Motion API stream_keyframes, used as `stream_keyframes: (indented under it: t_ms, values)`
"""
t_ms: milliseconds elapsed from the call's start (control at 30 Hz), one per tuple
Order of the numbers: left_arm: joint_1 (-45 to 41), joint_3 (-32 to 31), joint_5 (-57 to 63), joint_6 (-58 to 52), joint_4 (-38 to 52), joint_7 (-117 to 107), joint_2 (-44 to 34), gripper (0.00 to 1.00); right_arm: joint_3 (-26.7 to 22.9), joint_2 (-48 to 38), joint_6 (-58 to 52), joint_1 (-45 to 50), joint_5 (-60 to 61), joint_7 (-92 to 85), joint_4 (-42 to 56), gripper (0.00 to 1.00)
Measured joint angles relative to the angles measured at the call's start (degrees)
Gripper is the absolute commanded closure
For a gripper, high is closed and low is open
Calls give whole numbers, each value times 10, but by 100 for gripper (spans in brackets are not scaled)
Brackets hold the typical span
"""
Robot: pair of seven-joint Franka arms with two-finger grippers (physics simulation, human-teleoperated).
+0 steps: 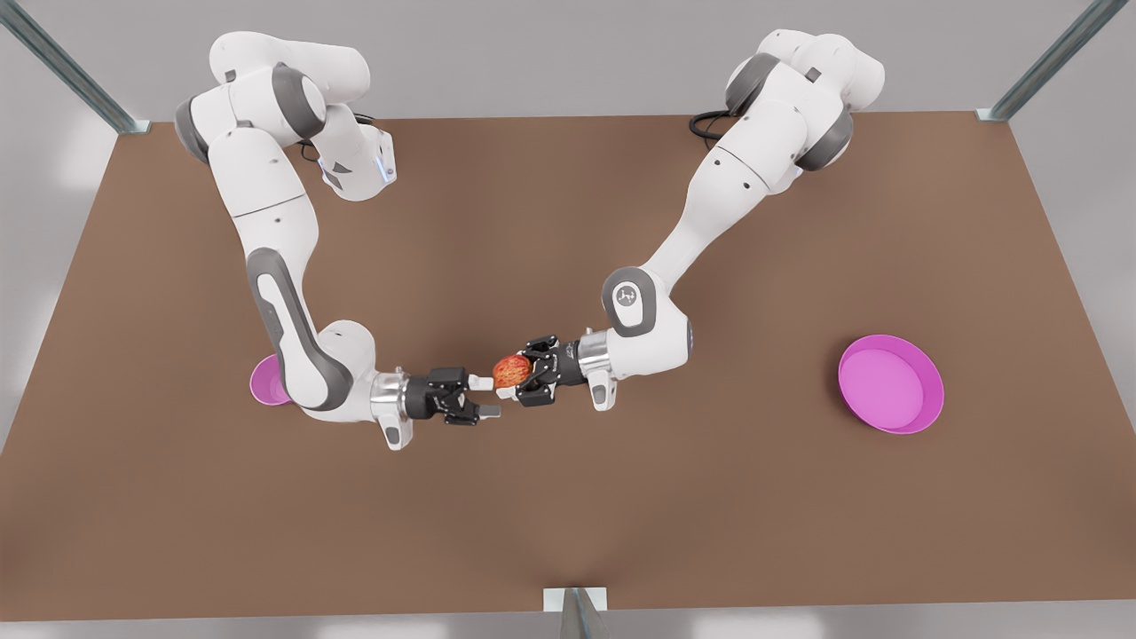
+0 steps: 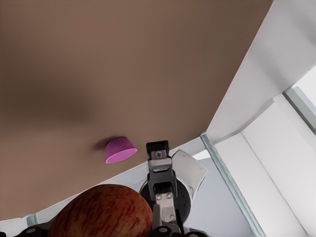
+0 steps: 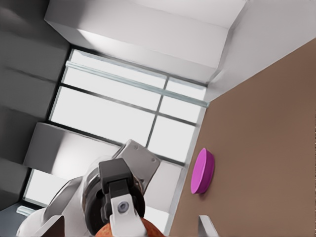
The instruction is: Use the left arm to pick up the apple from the plate, transfer it to the gripper of the right arm, and then use the right arm to place it into the bowl
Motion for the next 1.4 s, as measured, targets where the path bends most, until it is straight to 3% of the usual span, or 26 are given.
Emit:
stream_keyframes:
  t_ms: [1400]
  values:
    - [-5, 1, 2, 0, 0, -14, 2, 27, 14, -16, -13, 17, 2, -128, -54, 0]
